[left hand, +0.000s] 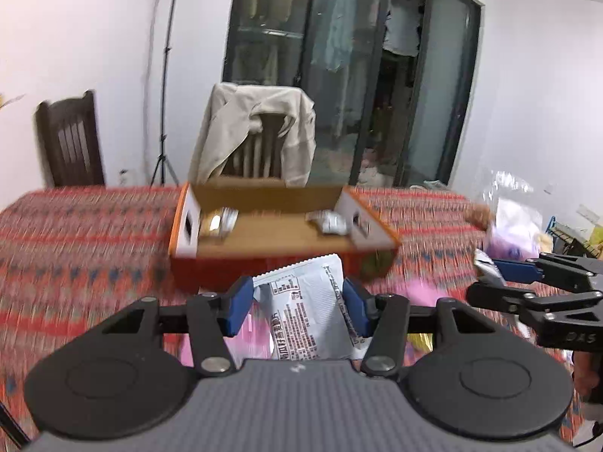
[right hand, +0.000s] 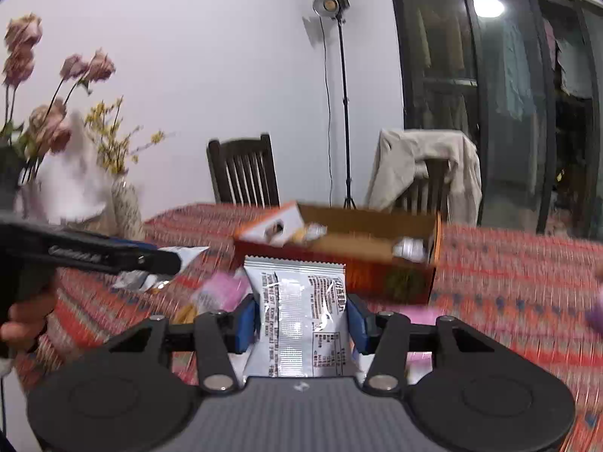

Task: Organize snacks
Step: 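Carry both white packets into the cardboard box and open both tools to release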

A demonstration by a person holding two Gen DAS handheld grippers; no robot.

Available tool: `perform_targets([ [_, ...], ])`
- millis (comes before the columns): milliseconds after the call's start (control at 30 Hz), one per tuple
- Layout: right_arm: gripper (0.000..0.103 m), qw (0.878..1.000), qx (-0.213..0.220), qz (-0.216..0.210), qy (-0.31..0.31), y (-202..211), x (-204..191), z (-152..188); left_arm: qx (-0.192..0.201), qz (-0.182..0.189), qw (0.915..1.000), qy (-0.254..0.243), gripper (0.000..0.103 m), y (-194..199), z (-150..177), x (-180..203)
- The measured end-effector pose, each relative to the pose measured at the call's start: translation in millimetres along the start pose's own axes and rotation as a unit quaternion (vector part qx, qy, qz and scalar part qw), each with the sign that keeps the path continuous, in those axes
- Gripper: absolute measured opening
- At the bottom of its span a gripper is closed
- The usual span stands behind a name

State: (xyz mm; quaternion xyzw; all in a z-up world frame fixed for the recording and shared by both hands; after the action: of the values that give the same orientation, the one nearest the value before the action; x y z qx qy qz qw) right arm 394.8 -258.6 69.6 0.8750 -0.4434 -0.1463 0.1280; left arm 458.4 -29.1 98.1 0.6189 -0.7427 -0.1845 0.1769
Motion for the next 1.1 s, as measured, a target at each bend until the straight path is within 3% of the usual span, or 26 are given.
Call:
perform_targets([
  [200,0.049,1.0,0.004,-0.011,-0.006,-54.0,60.0,-91.0,-0.024,0.006,0.9997,0.005,0.054,-98.6,-84.3,-7.1],
  [333,0.049,0.999,-0.035,0.003,-0.014,-125.0,102.8,-135.8,-0.03,-0.039,0.9986,-0.02,0.054,-177.3,-121.6,-9.9],
  [433,0.049,0.997,-0.076,0.026,-0.018,-185.9,132.8,-151.5,-0.069,-0.05,0.9963,-0.006,0.054,-239.4,-127.7,-15.6],
  [600,0.049,0.985,-0.157,0.043,-0.058,-288.8,182.0,-140.2,-0.125,-0.038,0.9914,0.007,0.054,-321.0,-114.4,-20.5],
  [767,0.049,0.969,-0.227,0.059,-0.075,-358.7,215.0,-96.0,-0.164,-0.054,0.9848,-0.015,0.055,-373.1,-89.6,-23.3],
  [833,0.049,0.963,-0.252,0.07,-0.067,-375.8,218.9,-79.6,-0.176,-0.058,0.9823,-0.029,0.06,-381.5,-80.6,-20.2],
  [867,0.051,0.96,-0.262,0.077,-0.06,-379.9,217.1,-71.8,-0.183,-0.056,0.981,-0.033,0.07,-384.3,-77.2,-18.7],
  [933,0.053,0.957,-0.275,0.085,-0.047,-390.4,219.3,-63.8,-0.193,-0.041,0.9797,-0.034,0.078,-387.7,-71.3,-17.0],
  [1100,0.069,0.958,-0.268,0.085,-0.055,-396.4,221.8,-58.8,-0.197,-0.049,0.979,-0.011,0.079,-386.9,-67.9,-27.1],
])
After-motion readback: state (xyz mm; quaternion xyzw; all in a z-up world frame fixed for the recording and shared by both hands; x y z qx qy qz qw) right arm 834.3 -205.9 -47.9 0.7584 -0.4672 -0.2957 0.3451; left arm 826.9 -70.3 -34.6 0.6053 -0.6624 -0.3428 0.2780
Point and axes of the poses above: each gripper's, at about its wrist camera, not at the fingertips, and y roughly against the way its jaws point, x to its right, z to its underside, the point moved 6 cm from there along -y, roughly the way its jaws point, and after that the axes turned 11 degrees about -z, right-handed, at the moved point
